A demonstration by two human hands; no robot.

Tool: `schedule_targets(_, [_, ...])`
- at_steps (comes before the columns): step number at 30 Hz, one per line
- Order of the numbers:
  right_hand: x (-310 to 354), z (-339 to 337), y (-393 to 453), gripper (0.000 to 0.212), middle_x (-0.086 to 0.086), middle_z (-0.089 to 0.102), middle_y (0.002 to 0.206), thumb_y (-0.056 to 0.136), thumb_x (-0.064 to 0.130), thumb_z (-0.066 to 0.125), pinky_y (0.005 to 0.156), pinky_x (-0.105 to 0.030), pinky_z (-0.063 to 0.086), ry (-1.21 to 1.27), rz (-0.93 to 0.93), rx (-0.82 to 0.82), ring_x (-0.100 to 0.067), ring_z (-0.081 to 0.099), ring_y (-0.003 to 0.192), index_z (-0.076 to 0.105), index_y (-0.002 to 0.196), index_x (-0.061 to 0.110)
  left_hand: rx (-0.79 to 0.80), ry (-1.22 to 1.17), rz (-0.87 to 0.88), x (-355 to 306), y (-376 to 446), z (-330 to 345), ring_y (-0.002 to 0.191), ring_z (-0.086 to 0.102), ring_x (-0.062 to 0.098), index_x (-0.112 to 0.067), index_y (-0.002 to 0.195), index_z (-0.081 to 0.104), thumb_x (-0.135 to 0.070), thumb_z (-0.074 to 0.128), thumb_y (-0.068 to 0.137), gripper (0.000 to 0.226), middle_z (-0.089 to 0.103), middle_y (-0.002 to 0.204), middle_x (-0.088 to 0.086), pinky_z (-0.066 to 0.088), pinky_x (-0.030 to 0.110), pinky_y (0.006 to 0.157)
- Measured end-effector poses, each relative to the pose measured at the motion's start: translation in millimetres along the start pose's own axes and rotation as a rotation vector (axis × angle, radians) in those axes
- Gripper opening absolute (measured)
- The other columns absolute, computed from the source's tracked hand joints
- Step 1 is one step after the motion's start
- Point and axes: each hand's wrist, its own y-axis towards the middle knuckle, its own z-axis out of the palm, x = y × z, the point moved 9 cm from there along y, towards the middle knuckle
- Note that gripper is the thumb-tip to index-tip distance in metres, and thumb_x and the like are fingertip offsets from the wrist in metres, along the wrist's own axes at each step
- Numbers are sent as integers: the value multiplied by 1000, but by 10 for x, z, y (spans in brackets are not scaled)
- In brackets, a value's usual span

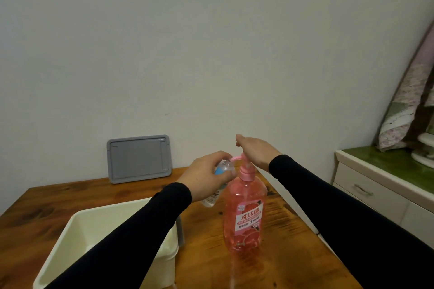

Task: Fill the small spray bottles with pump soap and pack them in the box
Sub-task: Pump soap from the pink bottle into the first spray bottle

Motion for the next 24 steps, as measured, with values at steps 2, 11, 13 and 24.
schedule_targets(2, [3, -5, -4, 58, -17, 61, 113, 95, 45, 21, 71, -34, 36, -4, -1, -1, -28, 54, 106, 57, 116, 4, -2, -4, -14, 33, -6, 0, 85, 57, 2, -38, 120, 50, -51, 59, 84, 39, 57, 104, -15, 42, 14, 62])
schedule_targets(11, [19, -19, -23, 62, -17, 61, 113, 95, 50, 19, 77, -35, 35, -2, 20, 32, -28, 54, 107, 57, 118, 6, 5, 5, -47, 106, -14, 3, 85, 56, 4, -37, 124, 49, -52, 58, 84, 44, 55, 104, -15, 41, 15, 61])
schedule_targets(13, [23, -32, -44, 62, -15, 62, 110, 96, 51, 19, 78, -35, 34, 5, 22, 36, -27, 54, 104, 58, 117, 8, 10, 12, -54, 128, -17, 12, 87, 57, 6, -36, 124, 49, -52, 58, 85, 43, 57, 107, -13, 42, 16, 62])
schedule_targets(24, [129, -136, -179, 60, -9, 61, 109, 93, 53, 17, 74, -32, 35, -13, -80, -11, -21, 54, 95, 54, 119, 14, -28, 3, -82, 196, -124, -141, 82, 56, 2, -40, 117, 49, -49, 60, 84, 36, 58, 105, -14, 44, 18, 64])
